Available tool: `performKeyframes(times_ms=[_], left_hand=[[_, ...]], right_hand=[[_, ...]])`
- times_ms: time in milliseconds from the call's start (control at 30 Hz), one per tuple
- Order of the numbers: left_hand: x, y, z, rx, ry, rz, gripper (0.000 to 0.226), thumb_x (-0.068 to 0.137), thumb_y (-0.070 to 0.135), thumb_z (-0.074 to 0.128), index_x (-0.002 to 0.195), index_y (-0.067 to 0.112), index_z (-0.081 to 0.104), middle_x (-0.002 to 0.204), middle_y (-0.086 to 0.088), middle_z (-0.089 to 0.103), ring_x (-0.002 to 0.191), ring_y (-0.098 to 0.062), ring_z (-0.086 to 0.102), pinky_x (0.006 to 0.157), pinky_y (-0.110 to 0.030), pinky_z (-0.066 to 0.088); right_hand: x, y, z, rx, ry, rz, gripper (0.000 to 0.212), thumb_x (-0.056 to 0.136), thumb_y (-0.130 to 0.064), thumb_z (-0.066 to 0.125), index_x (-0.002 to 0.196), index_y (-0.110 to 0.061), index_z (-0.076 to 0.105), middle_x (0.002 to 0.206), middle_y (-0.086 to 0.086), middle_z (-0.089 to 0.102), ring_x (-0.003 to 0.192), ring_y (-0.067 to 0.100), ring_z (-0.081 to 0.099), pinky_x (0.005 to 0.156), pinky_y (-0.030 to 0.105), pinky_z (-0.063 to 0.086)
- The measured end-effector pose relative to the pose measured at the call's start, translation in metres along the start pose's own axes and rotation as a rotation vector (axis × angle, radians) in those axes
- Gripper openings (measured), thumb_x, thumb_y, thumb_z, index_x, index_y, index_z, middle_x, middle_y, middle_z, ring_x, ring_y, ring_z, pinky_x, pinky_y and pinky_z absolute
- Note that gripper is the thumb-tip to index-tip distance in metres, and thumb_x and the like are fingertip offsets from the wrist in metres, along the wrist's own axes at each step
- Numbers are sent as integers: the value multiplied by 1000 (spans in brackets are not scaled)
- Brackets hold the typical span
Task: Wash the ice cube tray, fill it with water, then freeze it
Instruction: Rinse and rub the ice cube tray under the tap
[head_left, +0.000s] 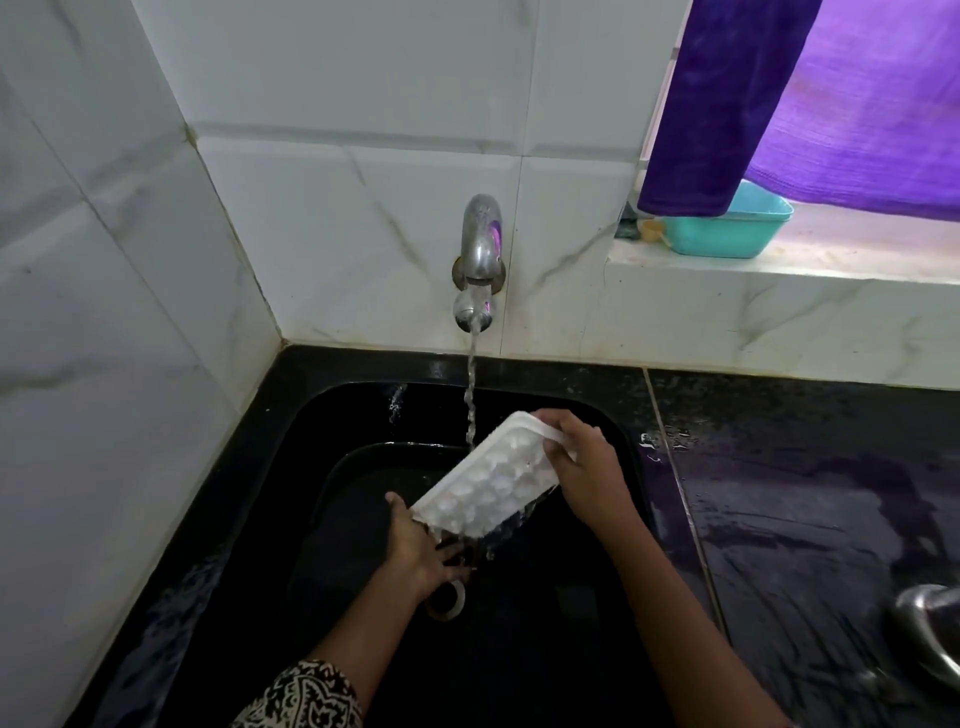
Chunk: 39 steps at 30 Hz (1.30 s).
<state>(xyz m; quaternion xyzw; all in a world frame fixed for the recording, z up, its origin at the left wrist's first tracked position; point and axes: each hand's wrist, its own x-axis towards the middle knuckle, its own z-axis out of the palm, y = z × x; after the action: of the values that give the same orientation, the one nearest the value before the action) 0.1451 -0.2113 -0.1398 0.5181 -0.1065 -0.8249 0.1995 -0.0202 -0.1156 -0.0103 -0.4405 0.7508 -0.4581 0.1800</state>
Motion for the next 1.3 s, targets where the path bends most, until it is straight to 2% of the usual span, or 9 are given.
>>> performKeyframes(times_ms=[100,233,433,500,633,767,900,1167,1300], left_hand=[[3,6,15,-92,-103,-10,84,90,76,25,132,7,50,129,-27,54,118,-45,52,97,-59,38],[6,9,35,-286,-119,81,38,103,27,39,111,-7,56,114,-26,62,88,-36,61,70,-46,55],[5,11,57,-393,-145,190,28,104,11,37,109,-5,60,111,-17,65,88,-30,69,72,-37,56],[5,14,62,-368,-133,190,33,105,16,37,126,-3,54,120,-14,61,104,-31,64,80,-37,52],[-1,21,61,-352,-194,303,28,106,20,38,108,5,62,119,-14,63,84,-26,71,65,-37,58],[-17,38,44,-263,-191,485,28,104,26,39,113,10,61,116,-11,66,91,-22,70,71,-37,58],[-42,62,13,-161,-229,715,28,103,23,41,121,14,60,110,-7,72,98,-19,71,76,-33,60],[-83,111,-61,121,189,954,23,98,6,53,117,9,64,97,-3,70,80,-12,68,61,-20,57],[-81,106,-89,347,361,997,21,97,9,55,112,14,68,100,-6,71,87,-21,67,75,-35,56]], right_hand=[[-18,5,-11,108,27,-35,44,88,6,55,104,-34,60,128,-14,56,137,7,31,118,41,6],[-41,17,-15,165,150,-54,40,86,6,59,85,-33,67,154,-11,21,144,4,6,110,14,13],[-72,39,-9,699,331,233,48,93,6,45,103,-32,73,146,-14,39,136,2,34,114,42,28],[-77,42,-6,784,371,303,46,95,2,45,120,-33,61,145,-9,44,132,6,41,110,40,34],[-76,57,1,712,404,478,60,95,4,43,146,-25,28,154,0,27,134,6,33,106,31,33],[-61,65,20,700,241,604,43,93,8,43,132,-11,46,123,6,61,105,16,61,84,33,52],[-36,59,51,663,88,662,38,92,8,47,128,-6,49,115,9,63,98,21,63,79,36,54],[16,22,101,595,-146,591,34,92,6,46,123,-5,54,104,8,63,90,21,64,71,29,54],[37,11,98,513,-133,465,33,92,6,47,122,-3,57,101,8,66,85,17,65,67,24,55]])
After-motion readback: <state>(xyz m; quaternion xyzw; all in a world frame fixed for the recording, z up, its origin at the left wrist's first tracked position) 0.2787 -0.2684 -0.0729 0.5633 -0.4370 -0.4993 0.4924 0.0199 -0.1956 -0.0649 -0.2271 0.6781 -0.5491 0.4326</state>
